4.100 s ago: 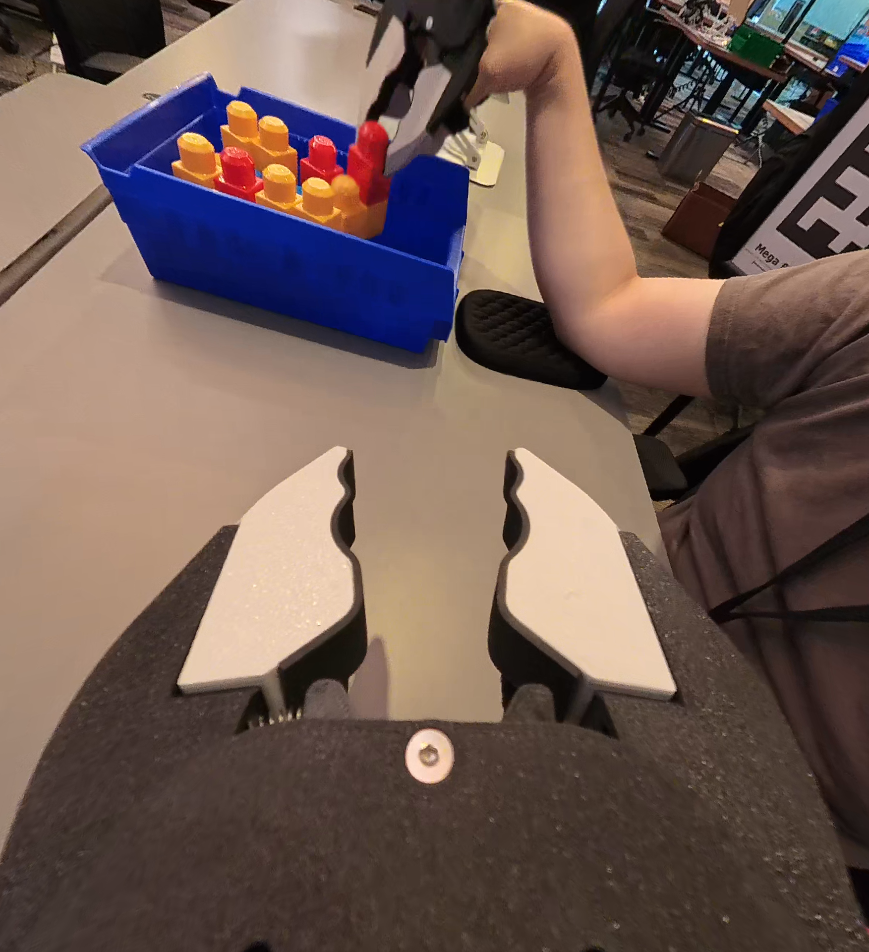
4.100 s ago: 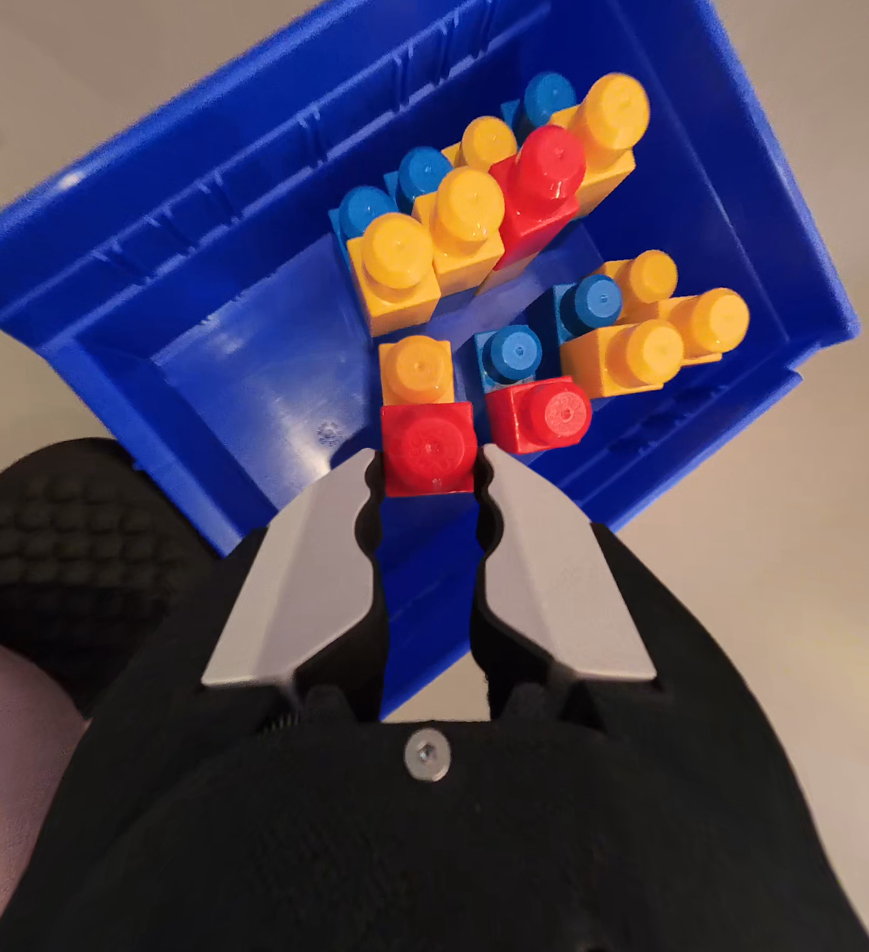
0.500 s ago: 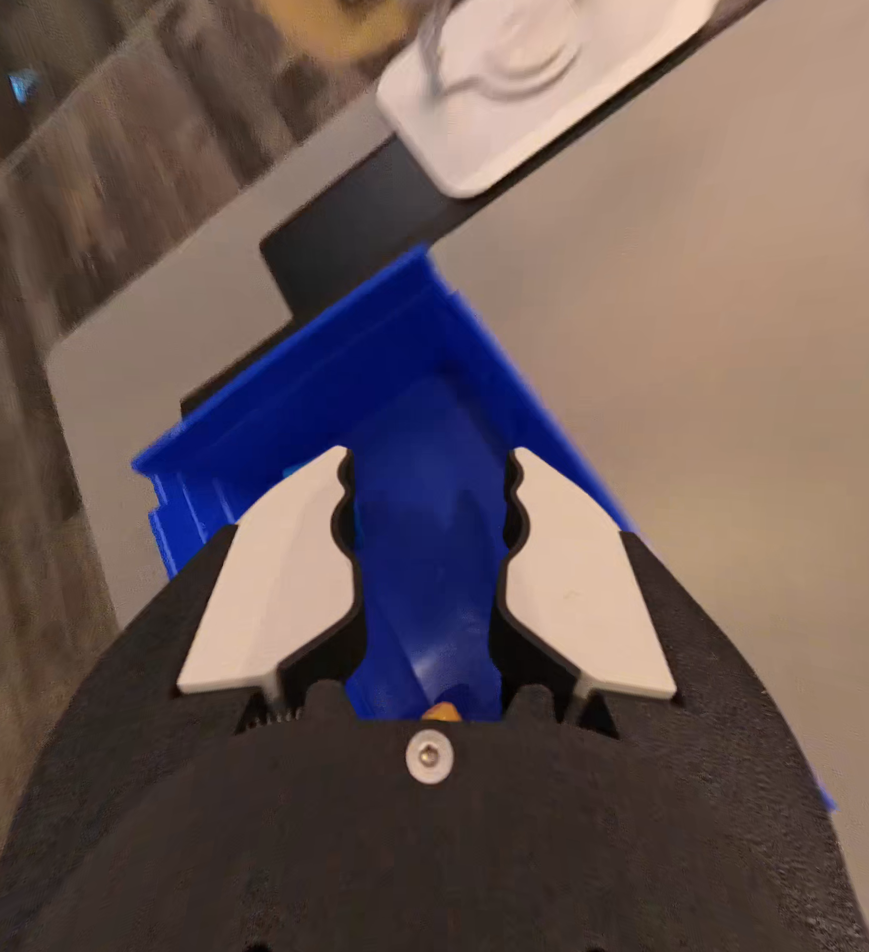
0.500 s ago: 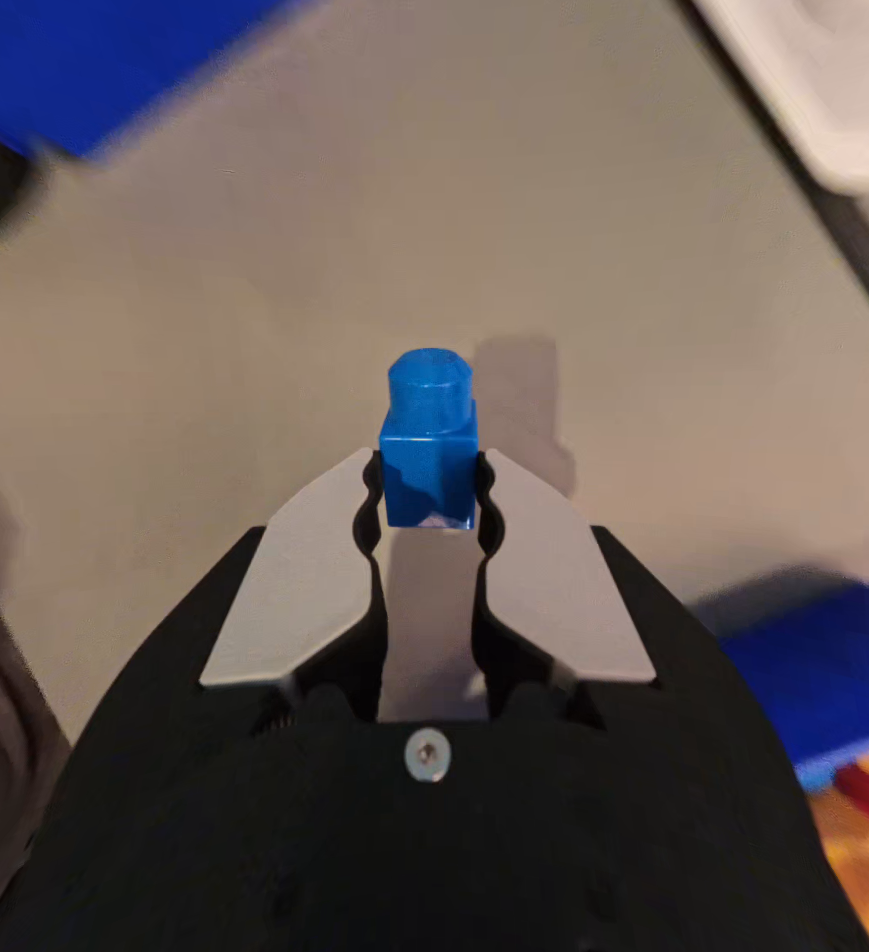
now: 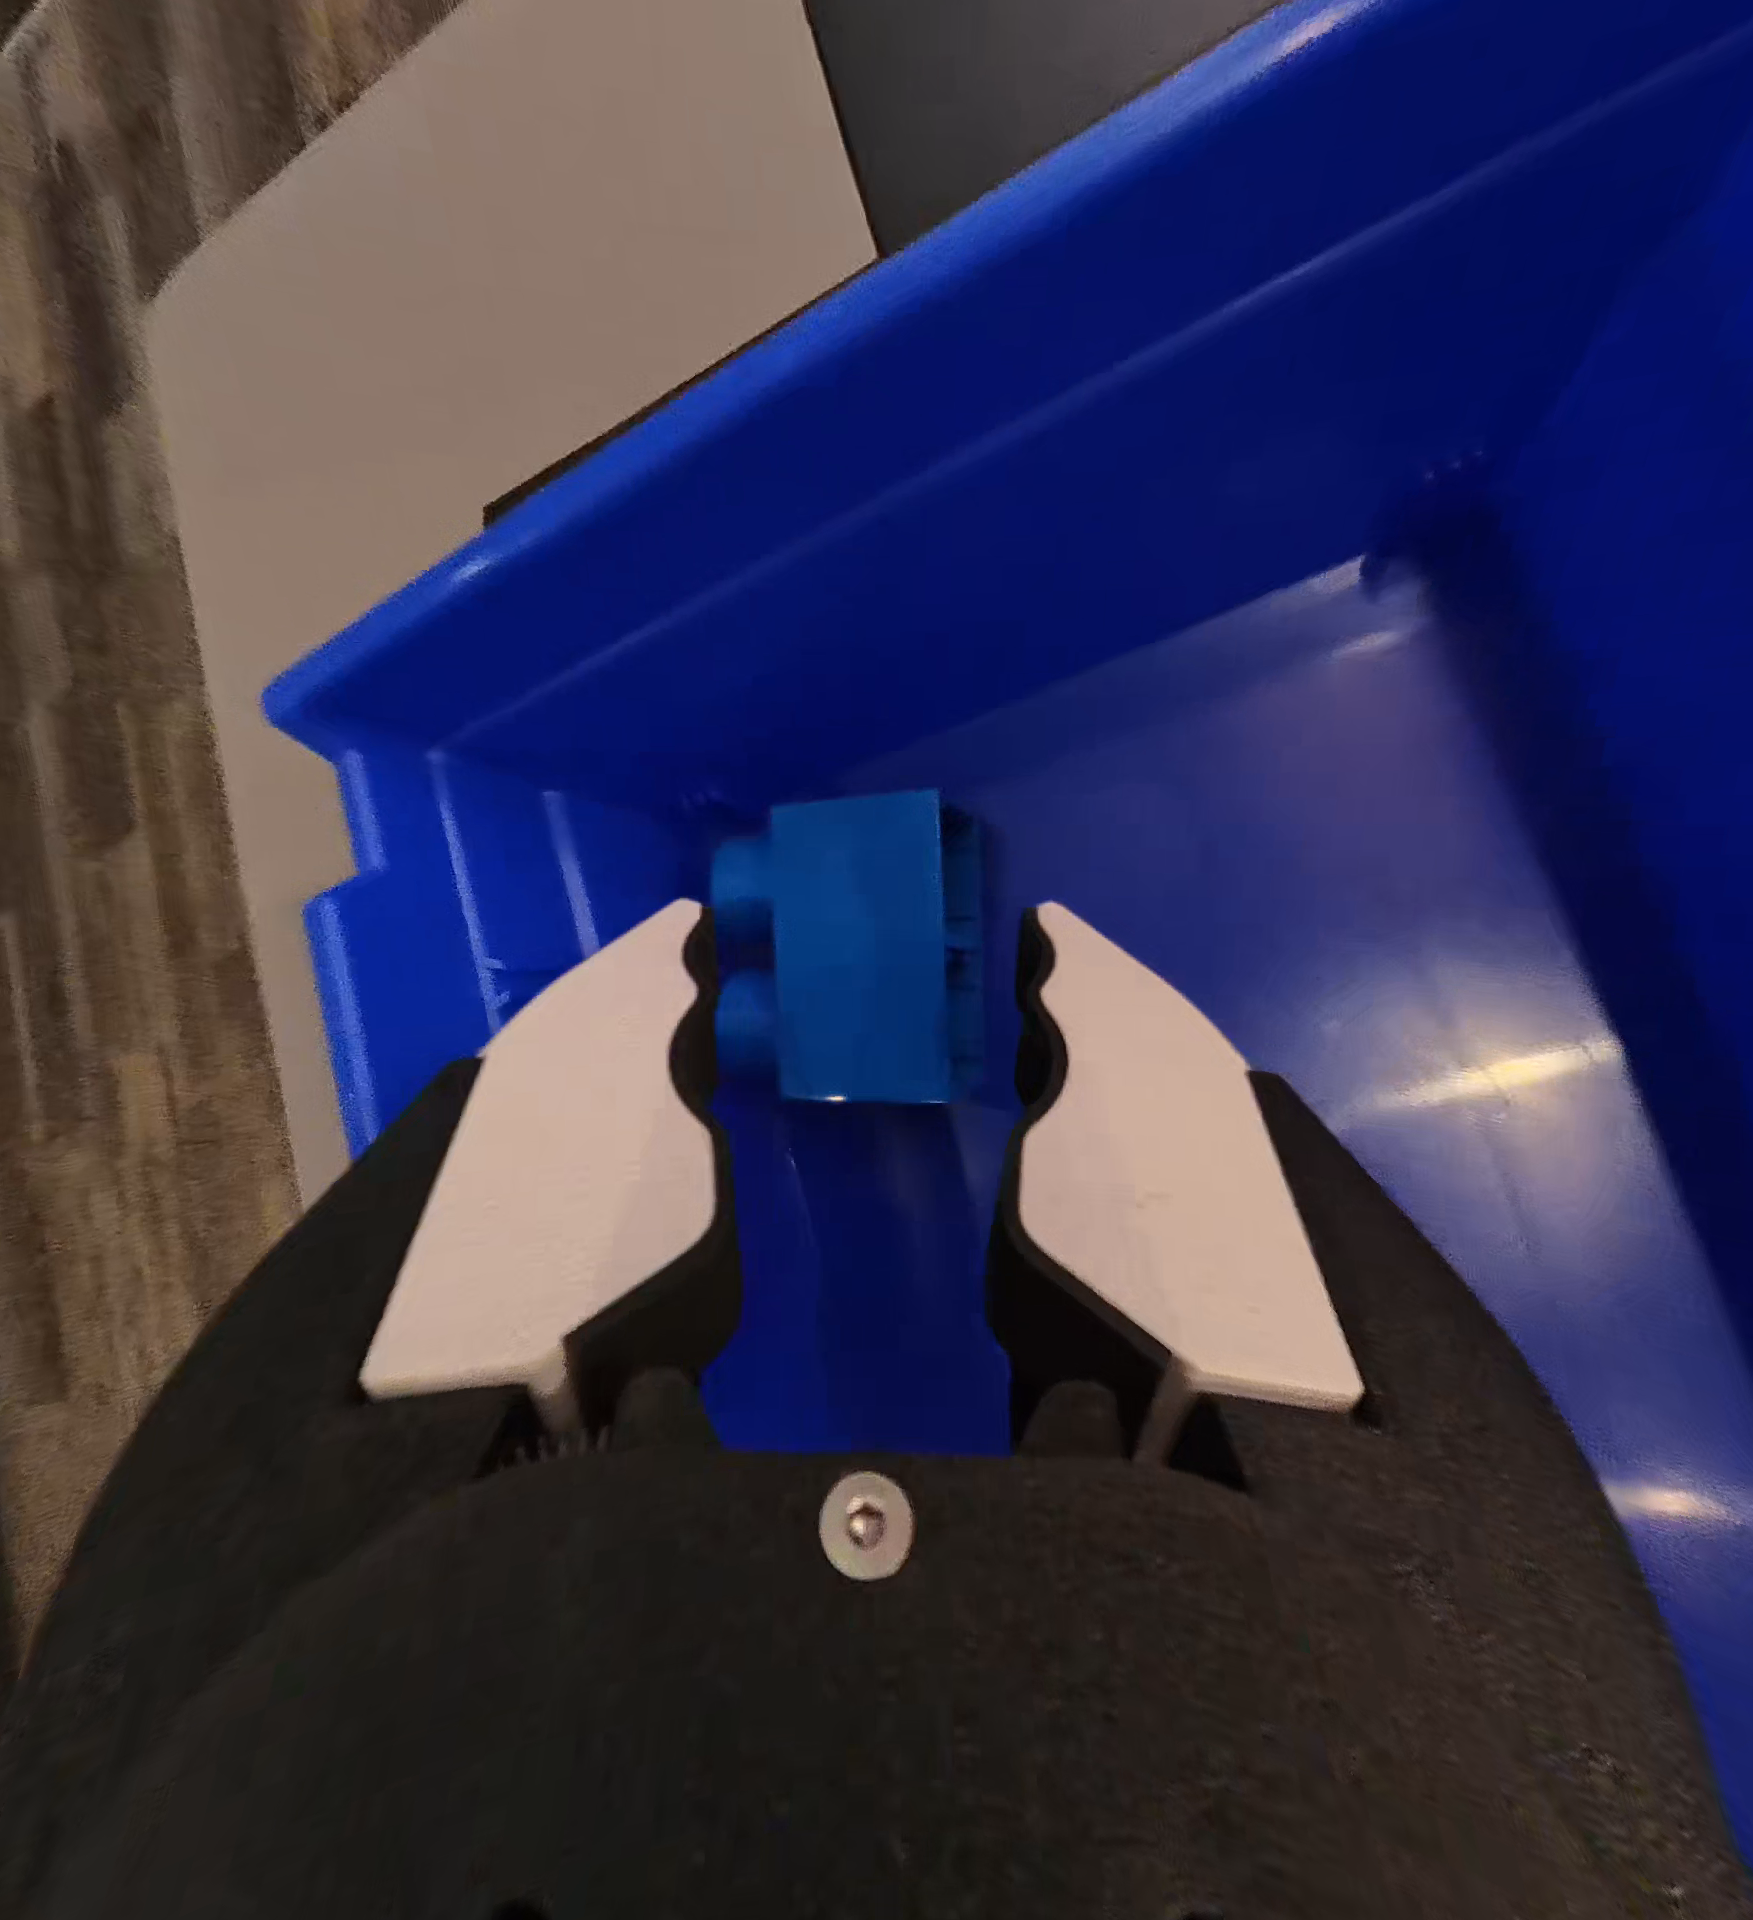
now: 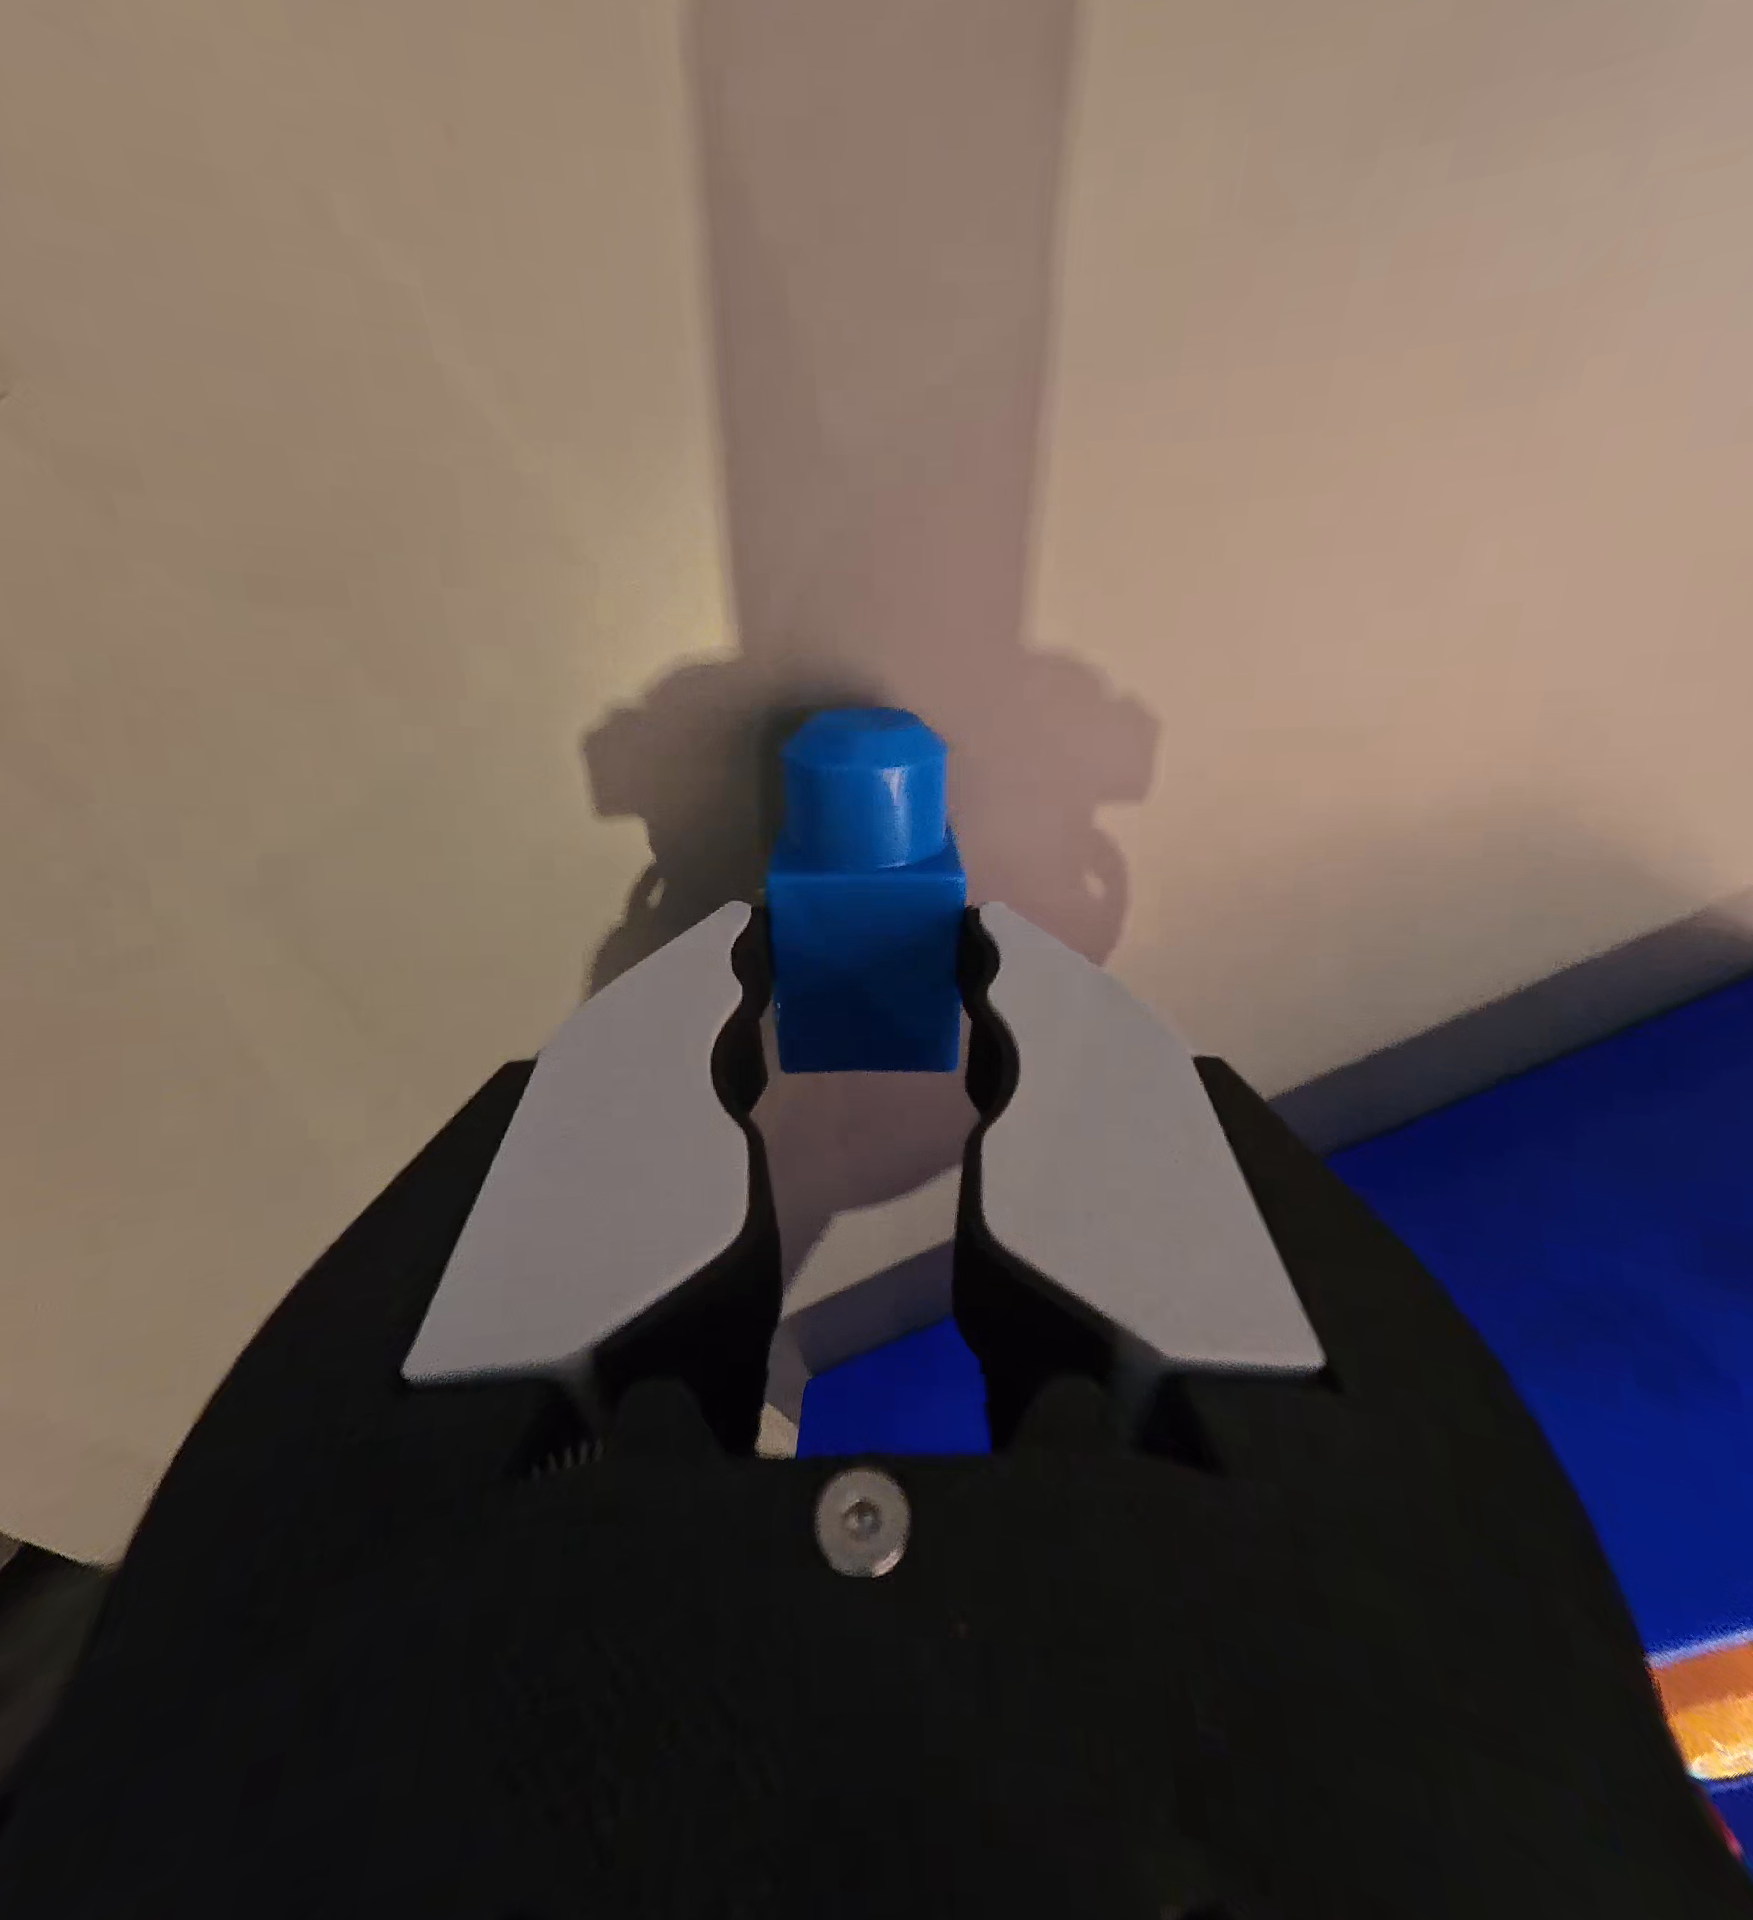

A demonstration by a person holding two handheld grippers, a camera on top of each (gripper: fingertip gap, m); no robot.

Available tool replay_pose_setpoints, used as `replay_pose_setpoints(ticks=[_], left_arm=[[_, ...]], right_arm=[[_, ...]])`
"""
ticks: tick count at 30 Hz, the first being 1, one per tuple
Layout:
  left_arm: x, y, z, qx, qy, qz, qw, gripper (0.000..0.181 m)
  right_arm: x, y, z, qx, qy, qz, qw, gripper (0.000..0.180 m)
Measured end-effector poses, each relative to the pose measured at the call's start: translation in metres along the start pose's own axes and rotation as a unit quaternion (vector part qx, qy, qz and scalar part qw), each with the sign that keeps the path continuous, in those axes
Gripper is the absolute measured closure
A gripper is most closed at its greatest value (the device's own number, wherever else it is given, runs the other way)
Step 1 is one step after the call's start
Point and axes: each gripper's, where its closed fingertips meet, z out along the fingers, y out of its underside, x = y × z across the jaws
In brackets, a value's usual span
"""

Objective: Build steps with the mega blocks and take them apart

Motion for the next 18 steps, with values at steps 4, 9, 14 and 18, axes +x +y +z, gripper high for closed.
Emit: replay_pose_setpoints(ticks=[4, 9, 14, 18], left_arm=[[-0.001, 0.011, 0.007, -0.026, 0.002, 0.009, 1.0, 0.119], [0.011, 0.027, 0.023, -0.061, 0.033, 0.004, 0.998, 0.116], [0.021, 0.026, 0.017, -0.053, 0.06, 0.013, 0.997, 0.127], [0.039, 0.025, 0.008, -0.052, 0.099, 0.043, 0.993, 0.135]], right_arm=[[-0.002, -0.005, -0.003, 0.009, 0.003, -0.011, 1.0, 0.143], [-0.006, -0.013, -0.011, 0.033, 0.008, -0.028, 0.999, 0.142], [-0.008, -0.02, -0.022, 0.061, 0.016, -0.036, 0.997, 0.142], [-0.009, -0.02, -0.025, 0.064, 0.018, -0.042, 0.997, 0.142]])
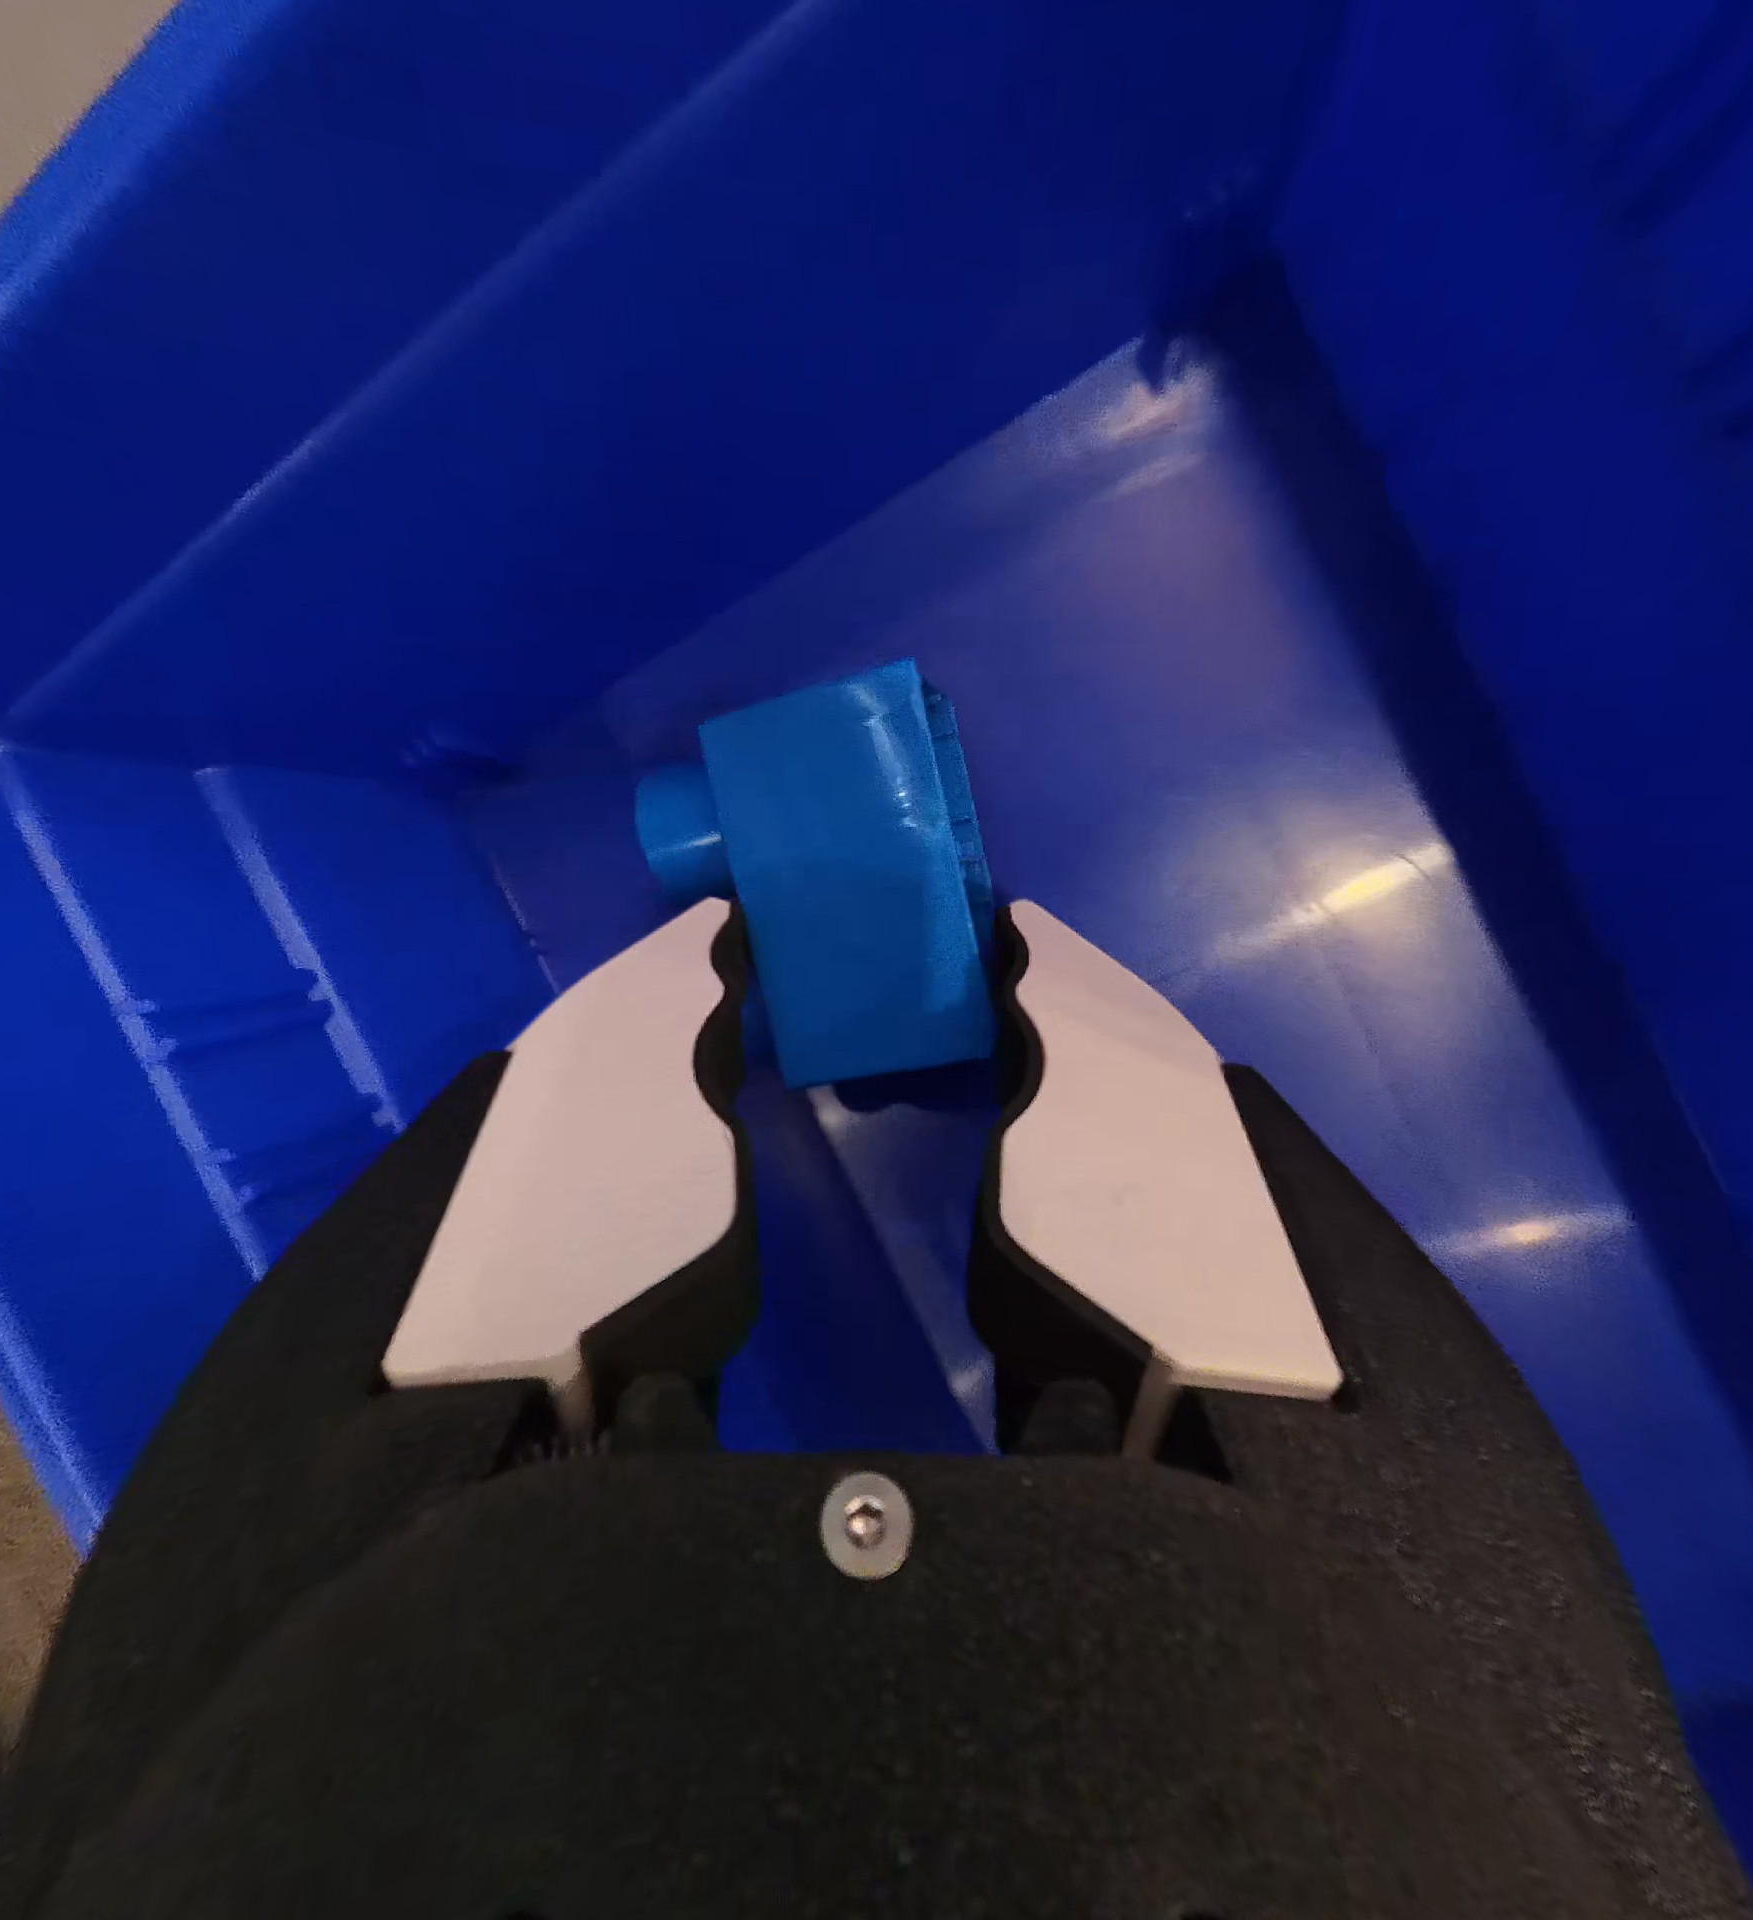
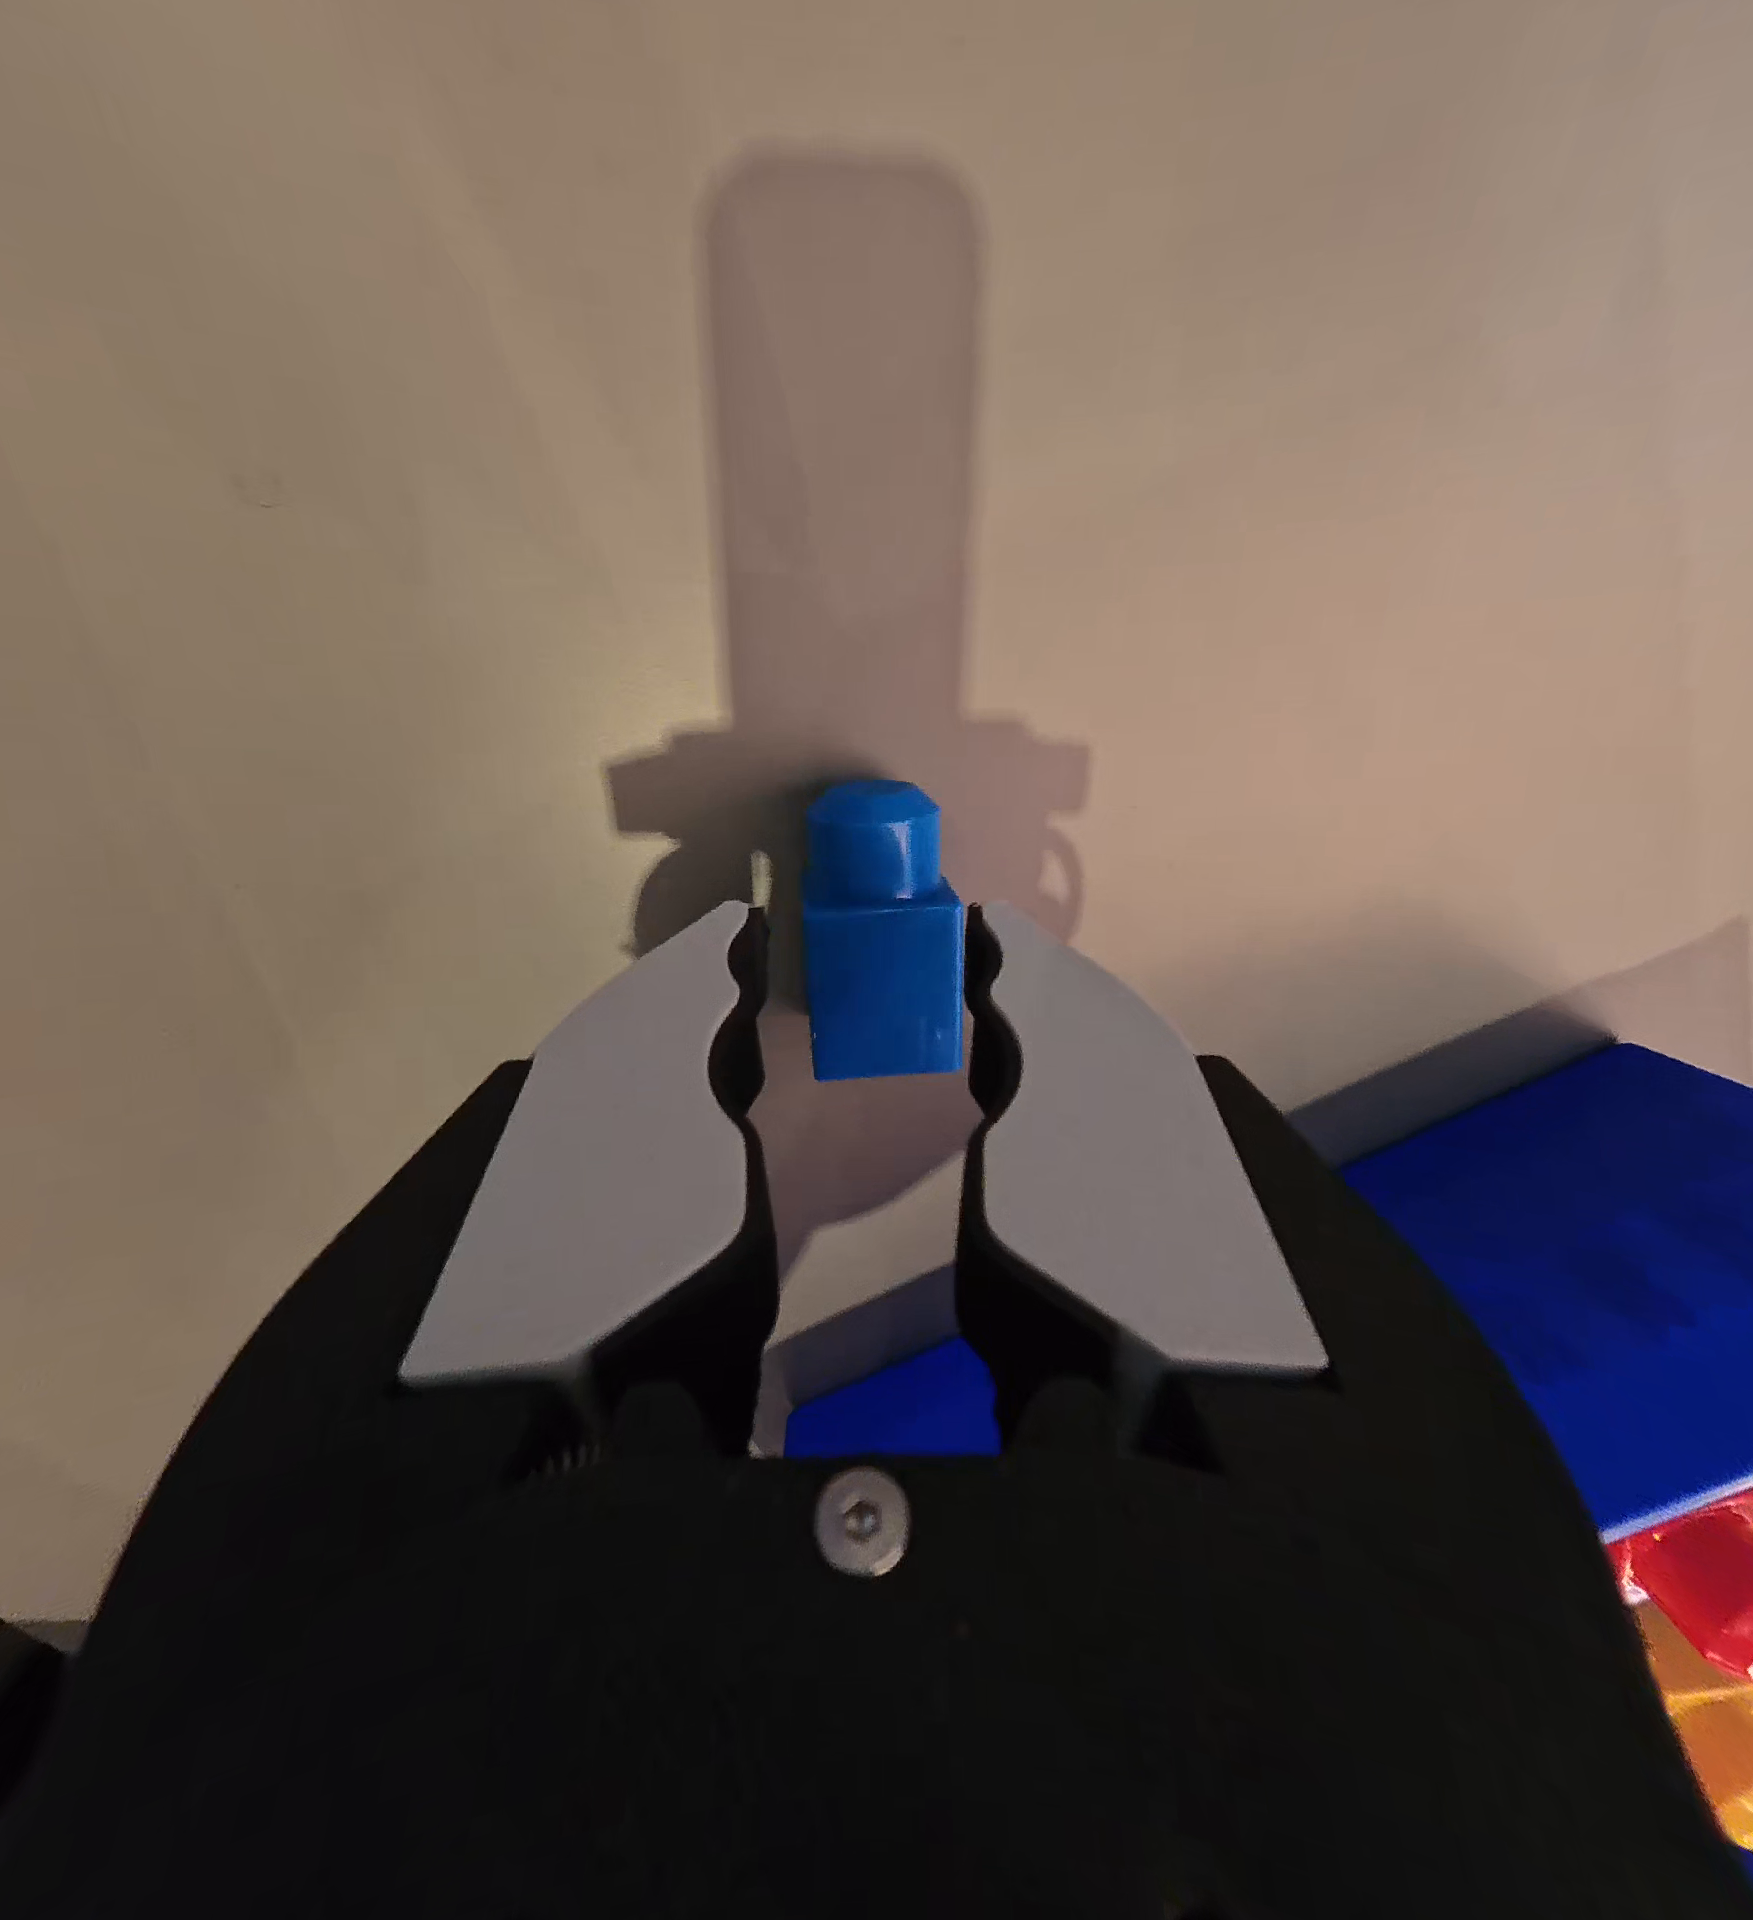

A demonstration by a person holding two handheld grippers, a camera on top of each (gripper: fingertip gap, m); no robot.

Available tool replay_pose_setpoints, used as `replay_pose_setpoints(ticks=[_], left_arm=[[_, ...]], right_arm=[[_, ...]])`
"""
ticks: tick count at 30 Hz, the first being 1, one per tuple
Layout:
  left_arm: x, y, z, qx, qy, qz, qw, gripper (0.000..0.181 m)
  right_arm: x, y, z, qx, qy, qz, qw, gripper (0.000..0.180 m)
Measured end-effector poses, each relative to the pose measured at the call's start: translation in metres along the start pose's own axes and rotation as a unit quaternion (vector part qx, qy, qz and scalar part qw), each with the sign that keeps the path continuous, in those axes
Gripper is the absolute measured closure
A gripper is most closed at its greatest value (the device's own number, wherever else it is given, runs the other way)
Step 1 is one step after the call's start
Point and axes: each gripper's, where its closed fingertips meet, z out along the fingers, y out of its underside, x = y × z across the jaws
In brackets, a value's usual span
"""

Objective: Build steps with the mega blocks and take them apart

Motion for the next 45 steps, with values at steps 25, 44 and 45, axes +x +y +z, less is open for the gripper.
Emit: replay_pose_setpoints(ticks=[25, 44, 45], left_arm=[[0.132, -0.127, -0.2, 0.37, 0.048, 0.179, 0.91, 0.14], [0.289, -0.135, -0.19, 0.383, 0.044, 0.385, 0.839, 0.14], [0.291, -0.135, -0.192, 0.389, 0.061, 0.372, 0.84, 0.137]], right_arm=[[-0.031, -0.094, -0.142, 0.459, -0.24, 0.081, 0.851, 0.142], [-0.076, -0.1, -0.128, 0.384, -0.503, 0.132, 0.763, 0.14], [-0.074, -0.1, -0.13, 0.39, -0.506, 0.134, 0.757, 0.14]])
